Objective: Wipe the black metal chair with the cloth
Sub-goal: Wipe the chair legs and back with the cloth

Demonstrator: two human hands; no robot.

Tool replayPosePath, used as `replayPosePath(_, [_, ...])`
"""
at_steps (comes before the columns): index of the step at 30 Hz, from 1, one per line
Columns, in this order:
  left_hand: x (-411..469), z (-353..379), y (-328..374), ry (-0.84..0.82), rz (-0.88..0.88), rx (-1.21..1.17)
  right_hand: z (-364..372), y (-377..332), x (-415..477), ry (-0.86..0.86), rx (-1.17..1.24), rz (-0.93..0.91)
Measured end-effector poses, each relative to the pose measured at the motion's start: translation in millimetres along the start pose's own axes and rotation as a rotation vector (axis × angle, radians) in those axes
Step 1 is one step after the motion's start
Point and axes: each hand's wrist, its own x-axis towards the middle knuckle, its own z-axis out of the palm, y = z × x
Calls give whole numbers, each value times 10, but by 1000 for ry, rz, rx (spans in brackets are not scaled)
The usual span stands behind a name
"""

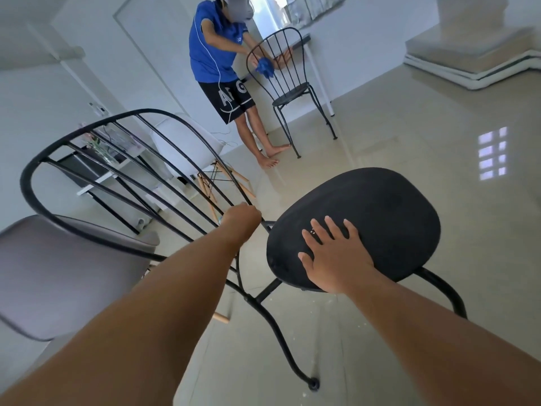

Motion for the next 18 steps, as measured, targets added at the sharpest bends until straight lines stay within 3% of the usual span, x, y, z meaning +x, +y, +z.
replayPosePath(3, [-26, -77, -95, -21, -16, -110, -2, -4, 2, 1, -1, -5])
replayPosePath(6, [-15, -201, -216, 100, -77, -220, -7, -13, -5, 11, 3, 1])
replayPosePath(15, [-244, -1118, -1409, 329, -293, -144, 23, -5, 12, 22, -1, -8])
replayPosePath(18, [-312, -1174, -1573, 310, -365, -127, 20, -8, 6, 22, 1, -7])
